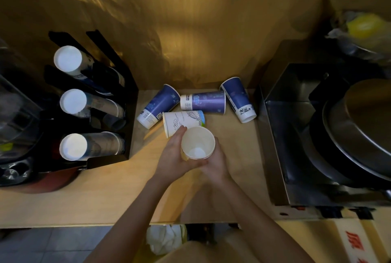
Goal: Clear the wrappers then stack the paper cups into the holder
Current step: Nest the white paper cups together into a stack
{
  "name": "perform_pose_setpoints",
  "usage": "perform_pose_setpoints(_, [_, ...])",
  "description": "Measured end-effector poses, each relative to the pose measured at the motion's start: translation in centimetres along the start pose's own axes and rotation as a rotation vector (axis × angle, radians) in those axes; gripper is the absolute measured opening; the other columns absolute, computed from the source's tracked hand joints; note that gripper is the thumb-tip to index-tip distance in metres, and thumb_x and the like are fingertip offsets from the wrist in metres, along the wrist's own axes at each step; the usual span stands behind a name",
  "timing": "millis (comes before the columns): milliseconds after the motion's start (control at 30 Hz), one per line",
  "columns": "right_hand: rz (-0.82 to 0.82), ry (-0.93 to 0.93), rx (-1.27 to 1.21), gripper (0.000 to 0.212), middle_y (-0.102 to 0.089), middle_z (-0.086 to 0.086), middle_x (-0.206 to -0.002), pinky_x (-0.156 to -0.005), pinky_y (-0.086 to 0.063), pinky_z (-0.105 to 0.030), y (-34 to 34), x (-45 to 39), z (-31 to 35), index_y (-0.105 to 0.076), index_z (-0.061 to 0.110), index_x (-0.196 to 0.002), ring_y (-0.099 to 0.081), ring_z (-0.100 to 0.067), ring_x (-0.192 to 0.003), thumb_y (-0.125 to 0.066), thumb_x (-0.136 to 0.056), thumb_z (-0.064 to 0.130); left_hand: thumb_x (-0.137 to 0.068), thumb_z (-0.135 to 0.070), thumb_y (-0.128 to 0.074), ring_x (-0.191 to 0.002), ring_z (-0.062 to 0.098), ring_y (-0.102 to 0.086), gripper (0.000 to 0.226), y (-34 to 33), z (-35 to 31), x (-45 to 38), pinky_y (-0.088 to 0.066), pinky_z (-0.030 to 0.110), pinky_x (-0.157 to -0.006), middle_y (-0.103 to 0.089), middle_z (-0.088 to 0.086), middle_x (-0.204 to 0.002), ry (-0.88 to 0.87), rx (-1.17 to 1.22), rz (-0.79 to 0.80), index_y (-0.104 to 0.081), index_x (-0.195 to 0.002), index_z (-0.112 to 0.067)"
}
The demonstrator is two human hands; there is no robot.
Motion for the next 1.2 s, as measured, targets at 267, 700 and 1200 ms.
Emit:
perform_pose_setpoints(267, [-0.038, -0.014, -0.042, 0.088, -0.061, -0.001, -0.119, -0.093, -0.051, -0.042, 2.0, -0.9, -1.2, -0.051, 0.023, -0.119, -0.058, -0.017, -0.110, -0.075, -0.039, 0.050, -0.057, -0.043, -0.082, -0.125, 0.020, -0.043, 0.101, -1.2, -2.4, -1.1, -0.036, 0.030, -0.100, -0.045, 0.006, -0.140, 0.007, -0.125, 0.013, -0.029, -0.139, -0.013])
perform_pose_setpoints(700, [0.152, 0.163, 0.298, 0.025, -0.068, -0.013, -0.114, -0.093, -0.049, -0.037, 6.5, -6.9, 2.5, -0.059, 0.009, -0.112, -0.062, -0.027, -0.105, -0.054, -0.087, 0.009, -0.056, -0.035, -0.085, -0.120, 0.022, -0.046, 0.097, -1.2, -1.9, -0.9, -0.035, 0.023, -0.091, -0.049, 0.010, -0.134, -0.019, -0.079, -0.118, -0.035, -0.135, -0.009])
perform_pose_setpoints(1200, [0.667, 0.299, 0.692, 0.079, -0.057, -0.002, -0.121, -0.098, -0.044, -0.044, -3.7, -14.9, 5.9, -0.042, 0.031, -0.124, -0.054, -0.022, -0.112, -0.081, -0.055, 0.035, -0.051, -0.029, -0.088, -0.110, 0.000, -0.045, 0.091, -1.6, 0.1, -1.3, -0.034, 0.002, -0.086, -0.045, -0.017, -0.120, 0.051, 0.162, -0.018, -0.037, -0.125, -0.021])
Point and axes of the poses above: each hand's wrist, its own x-axis away from the middle knuckle, its own y-axis out of the back of the hand, z = x × y, the point moved 3 cm from there along -x, towards the middle knuckle
